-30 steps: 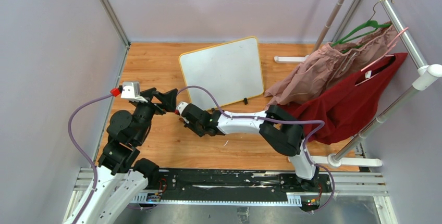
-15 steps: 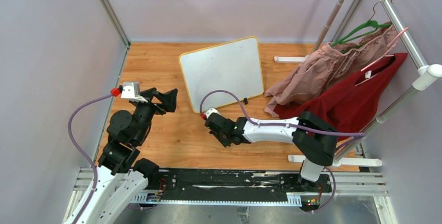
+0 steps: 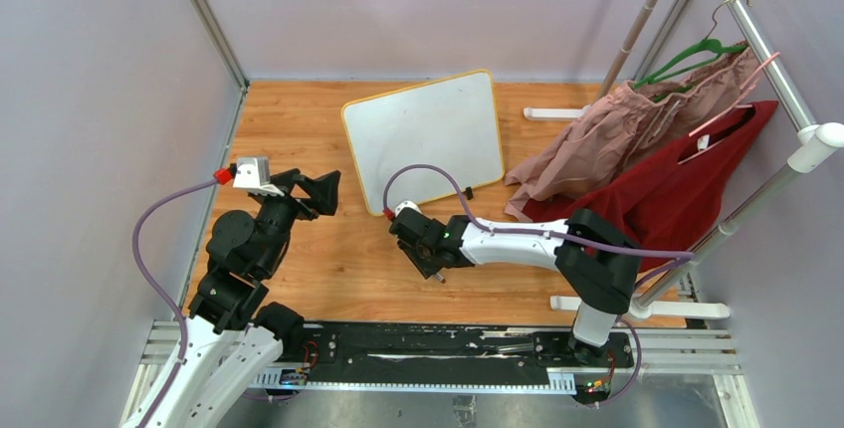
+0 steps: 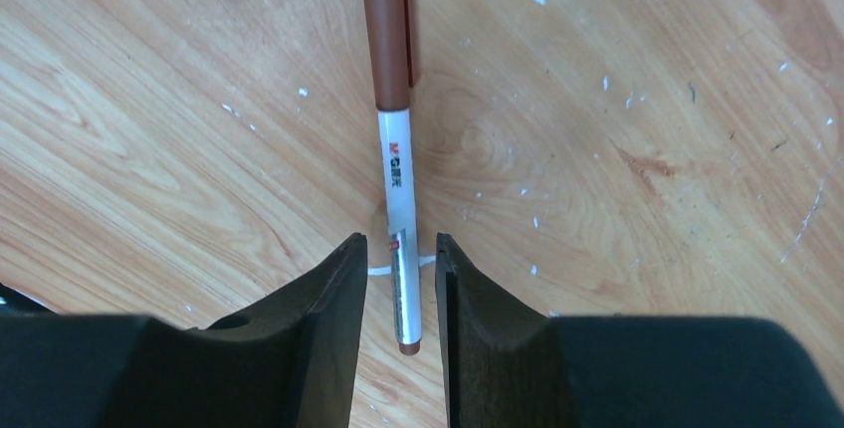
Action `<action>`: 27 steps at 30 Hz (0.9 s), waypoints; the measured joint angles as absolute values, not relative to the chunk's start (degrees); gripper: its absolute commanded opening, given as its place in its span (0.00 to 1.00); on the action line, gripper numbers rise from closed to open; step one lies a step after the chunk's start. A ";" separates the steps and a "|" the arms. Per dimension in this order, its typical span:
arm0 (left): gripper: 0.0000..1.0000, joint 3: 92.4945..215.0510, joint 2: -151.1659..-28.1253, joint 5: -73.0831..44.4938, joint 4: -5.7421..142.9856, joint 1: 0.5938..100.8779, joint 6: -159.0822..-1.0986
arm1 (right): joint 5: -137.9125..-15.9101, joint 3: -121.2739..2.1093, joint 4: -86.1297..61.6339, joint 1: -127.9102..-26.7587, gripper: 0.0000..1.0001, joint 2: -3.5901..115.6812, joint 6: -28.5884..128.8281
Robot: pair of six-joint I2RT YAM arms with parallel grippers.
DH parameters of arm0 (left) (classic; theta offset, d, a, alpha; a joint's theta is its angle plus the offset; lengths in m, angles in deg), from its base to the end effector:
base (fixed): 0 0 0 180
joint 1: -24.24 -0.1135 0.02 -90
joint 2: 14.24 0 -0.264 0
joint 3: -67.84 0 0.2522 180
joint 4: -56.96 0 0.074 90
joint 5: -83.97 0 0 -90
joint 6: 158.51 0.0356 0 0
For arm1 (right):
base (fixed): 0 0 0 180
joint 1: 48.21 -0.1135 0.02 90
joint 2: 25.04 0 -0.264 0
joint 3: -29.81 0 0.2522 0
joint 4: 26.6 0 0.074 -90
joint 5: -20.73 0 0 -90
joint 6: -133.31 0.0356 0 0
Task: Write a sentence on the whiteboard
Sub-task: Open the whiteboard marker at the center of the board.
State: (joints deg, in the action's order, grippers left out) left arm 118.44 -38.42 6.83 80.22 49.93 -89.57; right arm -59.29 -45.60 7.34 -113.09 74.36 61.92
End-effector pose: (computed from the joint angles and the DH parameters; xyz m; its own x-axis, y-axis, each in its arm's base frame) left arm 0.1058 -0.0421 0.3398 -0.0335 -0.3726 -0.9274 0.2254 0.9012 -0.3702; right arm 0.1548 0.3156 0.1790 -0.6130 -0.5671 -0.5501 -0.6933 0.7200 0.0303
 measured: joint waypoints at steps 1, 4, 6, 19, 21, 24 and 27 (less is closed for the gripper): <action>0.99 118.44 -38.42 6.83 80.20 49.93 -89.57 | -59.47 -46.03 7.41 -112.85 0.34 74.56 61.87; 0.99 118.44 -38.42 6.81 80.20 49.93 -89.57 | -60.36 -47.13 7.56 -112.11 0.32 75.39 61.61; 0.99 118.44 -38.42 6.81 80.20 49.93 -89.57 | -61.02 -47.48 7.56 -111.78 0.32 76.11 61.50; 0.99 118.44 -38.40 6.61 80.20 49.93 -89.57 | -64.41 -48.07 7.52 -111.43 0.00 77.68 61.35; 1.00 118.44 -38.40 6.61 80.20 49.93 -89.59 | -64.52 -48.00 7.41 -111.43 0.00 77.64 61.41; 1.00 118.44 -38.40 6.37 80.16 49.93 -89.57 | -64.25 -46.56 6.40 -111.43 0.00 76.44 61.50; 1.00 118.36 -38.62 5.26 79.50 49.97 -89.57 | -63.34 -43.37 6.66 -111.43 0.00 72.52 61.54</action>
